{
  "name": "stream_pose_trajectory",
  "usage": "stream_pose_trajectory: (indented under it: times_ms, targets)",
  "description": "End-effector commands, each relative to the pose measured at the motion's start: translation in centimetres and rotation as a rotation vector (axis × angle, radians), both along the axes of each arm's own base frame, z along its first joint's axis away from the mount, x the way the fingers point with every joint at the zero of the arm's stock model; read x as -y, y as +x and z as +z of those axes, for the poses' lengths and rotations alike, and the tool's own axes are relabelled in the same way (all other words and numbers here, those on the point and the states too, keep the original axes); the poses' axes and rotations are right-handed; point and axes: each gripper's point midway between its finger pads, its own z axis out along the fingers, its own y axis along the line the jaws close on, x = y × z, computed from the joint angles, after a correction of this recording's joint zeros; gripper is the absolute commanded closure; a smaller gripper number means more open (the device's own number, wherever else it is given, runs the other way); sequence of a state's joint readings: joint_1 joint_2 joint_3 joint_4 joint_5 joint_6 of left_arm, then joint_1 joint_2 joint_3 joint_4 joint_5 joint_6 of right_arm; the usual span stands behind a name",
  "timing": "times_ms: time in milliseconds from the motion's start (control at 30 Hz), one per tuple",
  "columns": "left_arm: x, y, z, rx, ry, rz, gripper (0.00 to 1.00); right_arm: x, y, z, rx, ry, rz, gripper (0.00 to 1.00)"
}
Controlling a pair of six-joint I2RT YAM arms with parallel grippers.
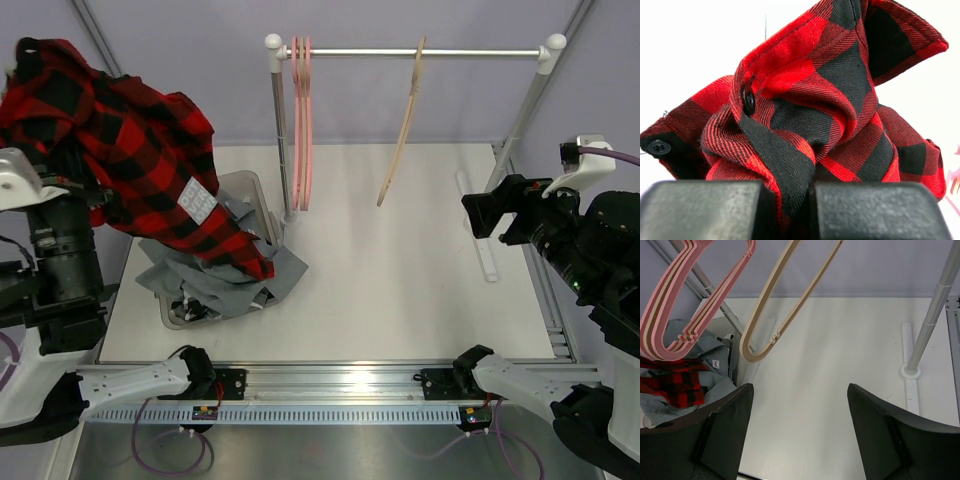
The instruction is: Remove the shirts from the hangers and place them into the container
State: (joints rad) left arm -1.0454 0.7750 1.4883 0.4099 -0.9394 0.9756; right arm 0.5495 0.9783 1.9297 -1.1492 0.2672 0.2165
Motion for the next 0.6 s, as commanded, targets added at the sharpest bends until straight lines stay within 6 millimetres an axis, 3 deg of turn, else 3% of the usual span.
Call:
stream_pose_trajectory:
  times_ms: [0, 133, 167, 200, 233, 267, 467, 567]
  targets:
    - [3.0, 2.1, -2.3, -0.065, 0.002, -0.010, 1.00, 0.0, -0.6, 0.9, 0.035, 0.031, 0.017, 0.16]
    - [5.7, 6.5, -7.7, -0.232, -0.009, -0.024, 1.00, -0.1, -0.9, 1.0, 0.038, 0.038, 0.034, 0.15]
    - [4.5, 7.7, -9.1, -0.273, -0.024, 0.032, 1.00, -0.1, -1.0, 1.0, 0.040, 0.037, 0.034, 0.15]
    - [5.3, 9.2, -11.8, -0.354, -0.058, 0.005, 1.00, 0.0, -1.1, 1.0, 0.040, 0.034, 0.034, 0.15]
    - [4.5, 10.6, -14.1, -0.421, -0.044, 0.031, 1.00, 0.1, -1.2, 0.9, 0.039, 0.028, 0.032, 0.14]
    - [4.2, 11.0, -14.6, -0.419, -0.079, 0.029, 1.00, 0.1, -1.2, 0.8, 0.037, 0.026, 0.032, 0.14]
    - [2.1, 13.2, -22.5, -0.618, -0.235, 0.046, 1.00, 0.4, -1.4, 0.9, 0.047, 0.013, 0.030, 0.13]
    - [3.0, 13.7, -27.2, -0.746, -0.330, -0.015, 1.00, 0.3, -1.5, 1.0, 0.053, 0.013, 0.040, 0.13]
